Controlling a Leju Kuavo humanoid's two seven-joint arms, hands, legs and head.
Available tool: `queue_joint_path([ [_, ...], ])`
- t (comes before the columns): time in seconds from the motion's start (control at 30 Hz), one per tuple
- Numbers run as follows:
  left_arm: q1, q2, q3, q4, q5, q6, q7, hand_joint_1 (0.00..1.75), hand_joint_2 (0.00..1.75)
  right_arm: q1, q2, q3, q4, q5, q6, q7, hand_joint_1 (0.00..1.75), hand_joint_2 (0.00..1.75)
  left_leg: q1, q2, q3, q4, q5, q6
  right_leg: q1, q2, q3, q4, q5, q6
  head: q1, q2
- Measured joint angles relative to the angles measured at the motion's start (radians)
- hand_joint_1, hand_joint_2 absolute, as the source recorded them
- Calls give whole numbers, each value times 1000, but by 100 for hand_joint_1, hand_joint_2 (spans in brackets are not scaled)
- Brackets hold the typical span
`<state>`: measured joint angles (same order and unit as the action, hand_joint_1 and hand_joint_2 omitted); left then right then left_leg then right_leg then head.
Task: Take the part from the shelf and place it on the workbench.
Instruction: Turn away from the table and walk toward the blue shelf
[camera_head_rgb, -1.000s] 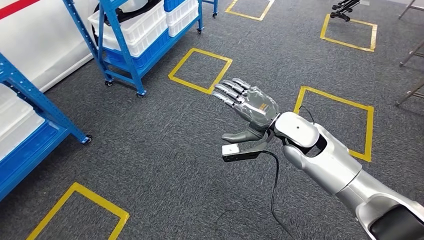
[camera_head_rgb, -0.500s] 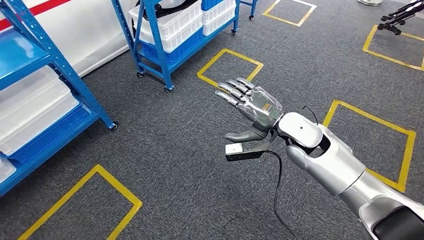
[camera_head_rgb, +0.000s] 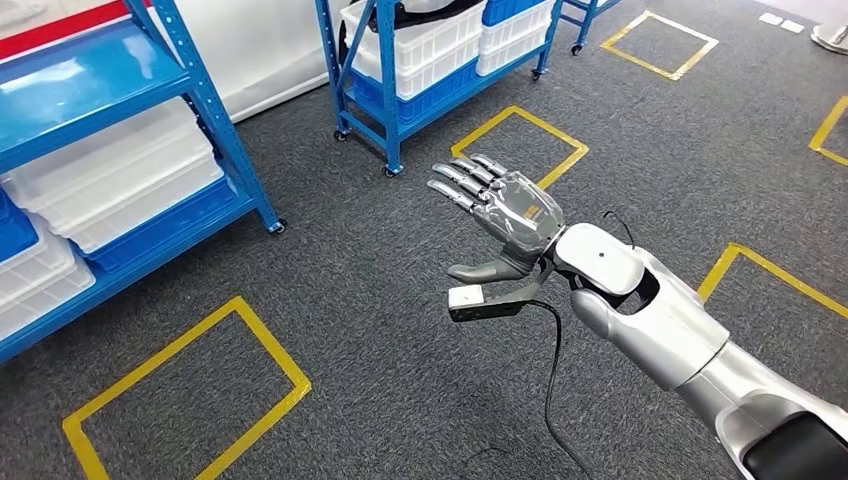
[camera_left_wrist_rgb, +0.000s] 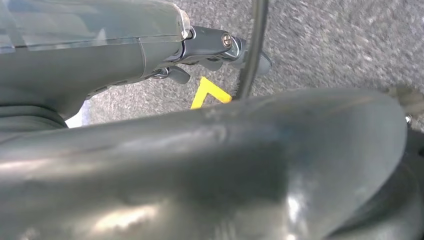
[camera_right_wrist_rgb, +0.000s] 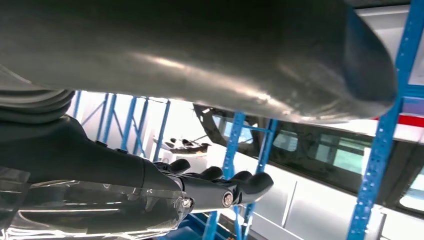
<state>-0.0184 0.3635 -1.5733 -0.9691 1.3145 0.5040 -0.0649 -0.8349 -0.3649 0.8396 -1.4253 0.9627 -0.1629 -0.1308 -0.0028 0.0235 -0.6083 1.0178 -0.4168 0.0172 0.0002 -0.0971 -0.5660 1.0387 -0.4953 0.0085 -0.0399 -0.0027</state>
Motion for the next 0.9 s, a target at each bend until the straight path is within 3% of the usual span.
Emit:
queue_joint_path([
  [0.07, 0, 0, 0, 0, -4, 0, 2, 0, 0, -1, -2, -2, 1, -1, -1, -1, 0, 0, 4, -19, 4, -7, 6, 11, -5, 57, -40, 88, -51, 6, 0, 0],
  [0.13, -2, 0, 0, -1, -7, -2, 4, 0, 0, 5, -6, -4, 5, -2, -1, -5, 0, 0, 4, -43, 2, -6, 8, 15, -6, 89, -112, 220, -102, 7, 0, 0],
  [0.17, -1, 0, 0, -1, -8, -3, 5, 0, 0, 9, -7, -4, 8, -3, -1, -8, 0, 0, 3, -57, 2, -5, 8, 15, -7, 92, -137, 259, -106, 8, 0, 0],
  [0.2, -1, 0, 0, -1, -9, -5, 4, 0, 0, 11, -8, -3, 10, -3, -1, -10, 0, 0, 3, -70, 2, -3, 8, 15, -7, 94, -146, 262, -90, 7, 0, 0],
  [0.27, -1, 0, 0, -1, -11, -7, 4, 0, 0, 11, -8, -4, 12, -3, -1, -13, 0, 0, 3, -97, 2, 0, 7, 13, -7, 108, -107, 159, -14, 3, 0, 0],
  [0.33, -2, 0, 0, -1, -12, -7, 6, 0, 0, 8, -8, -5, 13, -4, -1, -12, 0, 0, 2, -121, -1, 5, 5, 8, -8, 146, -55, 34, 40, -2, 0, 0],
  [0.4, 0, 0, 0, -1, -13, -8, 8, 0, 0, 8, -8, -6, 14, -5, -2, -10, 0, 0, 4, -140, -8, 5, 6, -2, -7, 159, -38, -9, 47, -5, 0, 0],
  [0.47, 4, 0, 0, -1, -13, -8, 10, 0, 0, 6, -8, -6, 14, -5, -2, -10, 0, 0, 7, -149, -13, 5, 7, -13, -8, 136, -34, -17, 51, -12, 0, 0],
  [0.53, 6, 1, 0, -1, -13, -8, 11, 0, 0, 3, -6, -6, 15, -5, -2, -10, 0, 0, 4, -105, -30, 41, -19, -22, -12, 113, -27, -27, 55, -25, 0, 0],
  [0.6, 5, 1, 0, -1, -13, -9, 12, 0, 0, 2, -6, -6, 16, -6, -2, -10, 0, 0, 6, -49, -78, 148, -80, -31, -12, 89, -23, -32, 55, -32, 0, 0],
  [0.67, 3, 1, 0, -1, -13, -10, 12, 0, 0, 4, -7, -6, 18, -6, -2, -10, 0, 0, 13, -33, -140, 275, -131, -40, -12, 65, -23, -31, 53, -32, 0, 0],
  [0.7, 3, 1, 0, -1, -13, -10, 12, 0, 0, 5, -7, -6, 18, -6, -2, -10, 0, 0, 16, -31, -152, 301, -133, -44, -12, 53, -22, -31, 51, -31, 0, 0],
  [0.73, 4, 1, 0, -1, -13, -10, 12, 0, 0, 6, -7, -5, 19, -6, -2, -10, 0, 0, 19, -28, -145, 289, -117, -47, -13, 41, -21, -30, 49, -29, 0, 0],
  [0.8, 5, 2, 0, -1, -13, -10, 12, 0, 0, 7, -7, -5, 19, -6, -2, -10, 0, 0, 22, -2, -73, 153, -49, -50, -14, 19, -15, -26, 42, -20, 0, 0],
  [0.87, 3, 2, 0, -1, -13, -9, 11, 0, 0, 5, -7, -6, 19, -6, -2, -10, 0, 0, 17, 31, -11, 36, -11, -42, -9, 0, -11, -21, 34, -9, 0, 0],
  [0.9, 3, 2, 0, -1, -14, -10, 10, 0, 0, 3, -7, -6, 20, -6, -2, -10, 0, 0, 14, 38, -1, 13, -8, -35, -5, -9, -9, -19, 31, -4, 0, 0],
])
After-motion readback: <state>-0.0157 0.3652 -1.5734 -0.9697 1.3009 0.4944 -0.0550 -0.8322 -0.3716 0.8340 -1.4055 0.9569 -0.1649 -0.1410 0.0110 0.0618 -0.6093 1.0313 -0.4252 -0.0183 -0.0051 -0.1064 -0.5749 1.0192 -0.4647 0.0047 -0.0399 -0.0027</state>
